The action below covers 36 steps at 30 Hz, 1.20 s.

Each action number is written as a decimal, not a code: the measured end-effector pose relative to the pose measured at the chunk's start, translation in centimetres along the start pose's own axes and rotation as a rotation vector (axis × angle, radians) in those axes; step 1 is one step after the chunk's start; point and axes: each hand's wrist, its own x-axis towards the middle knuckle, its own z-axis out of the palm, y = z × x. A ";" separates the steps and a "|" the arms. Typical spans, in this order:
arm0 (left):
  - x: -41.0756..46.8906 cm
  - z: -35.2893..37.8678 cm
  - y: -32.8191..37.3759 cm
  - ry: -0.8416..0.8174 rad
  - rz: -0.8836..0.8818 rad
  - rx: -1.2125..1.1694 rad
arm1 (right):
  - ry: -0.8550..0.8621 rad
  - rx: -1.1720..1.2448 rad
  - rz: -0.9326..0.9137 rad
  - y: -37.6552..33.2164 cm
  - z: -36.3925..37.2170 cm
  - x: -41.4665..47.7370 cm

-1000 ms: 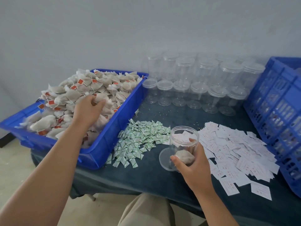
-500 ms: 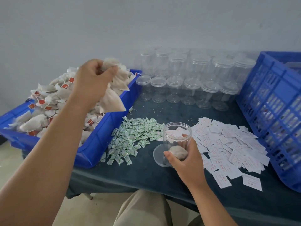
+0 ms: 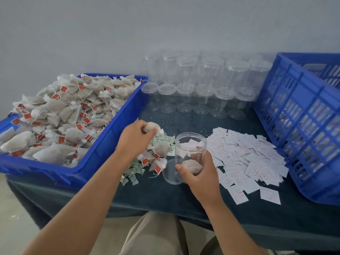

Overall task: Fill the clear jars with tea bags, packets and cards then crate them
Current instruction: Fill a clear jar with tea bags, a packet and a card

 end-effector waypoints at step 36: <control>-2.3 0.3 3.4 0.149 0.120 -0.402 | 0.004 -0.141 -0.076 0.2 0.1 0.1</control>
